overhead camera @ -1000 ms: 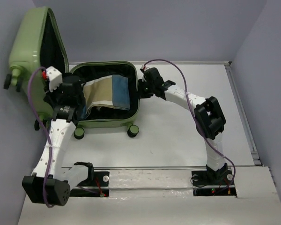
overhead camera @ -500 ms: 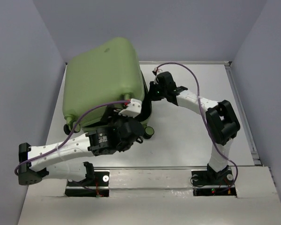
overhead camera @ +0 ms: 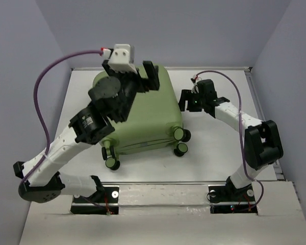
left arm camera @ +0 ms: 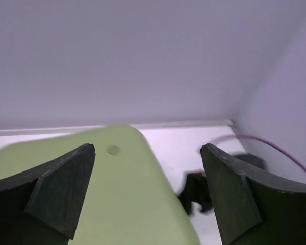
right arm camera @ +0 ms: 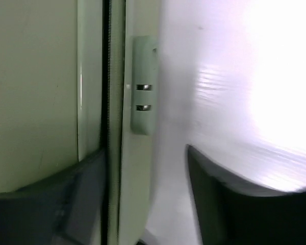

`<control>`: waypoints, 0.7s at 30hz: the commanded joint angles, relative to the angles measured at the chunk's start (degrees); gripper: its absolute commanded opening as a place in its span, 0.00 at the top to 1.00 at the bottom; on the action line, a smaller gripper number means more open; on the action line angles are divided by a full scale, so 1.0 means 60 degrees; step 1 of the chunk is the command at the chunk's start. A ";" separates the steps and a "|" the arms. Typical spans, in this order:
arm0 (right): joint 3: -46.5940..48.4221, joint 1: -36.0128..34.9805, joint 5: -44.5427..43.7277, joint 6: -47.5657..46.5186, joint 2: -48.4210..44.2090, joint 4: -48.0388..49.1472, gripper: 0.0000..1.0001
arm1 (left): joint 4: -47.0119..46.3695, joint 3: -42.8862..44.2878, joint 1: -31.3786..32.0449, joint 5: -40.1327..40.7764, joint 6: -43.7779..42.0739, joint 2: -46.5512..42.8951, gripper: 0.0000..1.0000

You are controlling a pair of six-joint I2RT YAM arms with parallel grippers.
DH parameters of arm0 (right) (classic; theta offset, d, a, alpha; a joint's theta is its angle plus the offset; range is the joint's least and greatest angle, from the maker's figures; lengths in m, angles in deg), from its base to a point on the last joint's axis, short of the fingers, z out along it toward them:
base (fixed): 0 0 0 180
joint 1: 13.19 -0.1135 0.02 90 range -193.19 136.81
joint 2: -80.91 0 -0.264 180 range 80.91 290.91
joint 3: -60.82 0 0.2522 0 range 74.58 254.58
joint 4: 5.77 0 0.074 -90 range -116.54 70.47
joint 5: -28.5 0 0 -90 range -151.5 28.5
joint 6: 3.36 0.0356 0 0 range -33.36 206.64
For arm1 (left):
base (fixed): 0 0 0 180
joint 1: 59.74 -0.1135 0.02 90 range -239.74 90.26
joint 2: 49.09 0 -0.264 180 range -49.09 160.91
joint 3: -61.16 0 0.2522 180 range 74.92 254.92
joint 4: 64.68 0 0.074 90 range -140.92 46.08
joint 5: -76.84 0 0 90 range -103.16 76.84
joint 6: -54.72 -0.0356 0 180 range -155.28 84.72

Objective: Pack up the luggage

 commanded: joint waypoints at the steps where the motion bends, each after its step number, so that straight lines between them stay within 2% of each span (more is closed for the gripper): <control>1: 0.1159 0.0203 -0.0276 -0.0373 -0.1064 -0.0728 0.12 | 0.0270 0.0693 -0.3509 -0.2231 0.0802 0.0809 0.01; 3: 0.1480 0.0203 -0.0115 -0.0388 -0.1662 -0.0904 0.08 | 0.0386 0.1160 -0.4928 -0.3032 0.1197 0.1581 0.01; 4: 0.1510 0.0203 -0.0085 -0.0417 -0.1882 -0.1035 0.08 | 0.0475 0.1380 -0.6429 -0.4560 0.1475 0.1906 0.01; 6: 0.1335 0.0203 0.0047 -0.0475 -0.2614 -0.1182 0.19 | 0.0695 0.2155 -0.7611 -0.6424 0.2194 0.3222 0.01; 7: 0.1248 0.0044 0.0062 -0.0490 -0.2877 -0.1270 0.29 | 0.0855 0.2521 -0.8037 -0.6697 0.2253 0.3735 0.01; 8: 0.0928 -0.0117 0.0149 -0.0491 -0.3475 -0.1329 0.71 | 0.1465 0.3568 -0.8636 -0.6874 0.2283 0.4958 0.01; 9: 0.0736 -0.0365 0.0179 -0.0476 -0.3771 -0.1358 0.87 | 0.1834 0.4232 -0.8859 -0.6919 0.2225 0.5637 0.01; 10: 0.0531 -0.1166 0.0179 -0.0476 -0.4064 -0.1417 0.93 | 0.2200 0.5703 -0.9036 -0.7354 0.2152 0.6268 0.01; 12: 0.0194 -0.2295 -0.0140 -0.0534 -0.4736 -0.1708 0.93 | 0.3048 0.7248 -0.9488 -0.7766 0.1976 0.8152 0.01; 13: 0.0105 -0.2867 -0.0317 -0.0549 -0.4914 -0.1797 0.93 | 0.3213 0.8430 -0.9651 -0.8044 0.1990 0.8642 0.01; 14: 0.0017 -0.3960 -0.0536 -0.0578 -0.5061 -0.1900 0.93 | 0.3215 0.8776 -0.9972 -0.8337 0.2063 0.9387 0.01; 16: -0.0144 -0.4788 -0.0510 -0.0593 -0.5267 -0.2279 0.93 | 0.2822 0.8824 -1.0296 -0.9039 0.2369 0.9730 0.01; 18: -0.0101 -0.5825 -0.0625 -0.0549 -0.5181 -0.2631 0.93 | 0.2019 0.8064 -1.0501 -0.9073 0.2386 0.9819 0.01; 21: -0.0028 -0.6518 -0.0830 -0.0564 -0.4508 -0.3145 0.93 | 0.1806 0.7606 -1.0546 -0.9423 0.1830 1.0386 0.01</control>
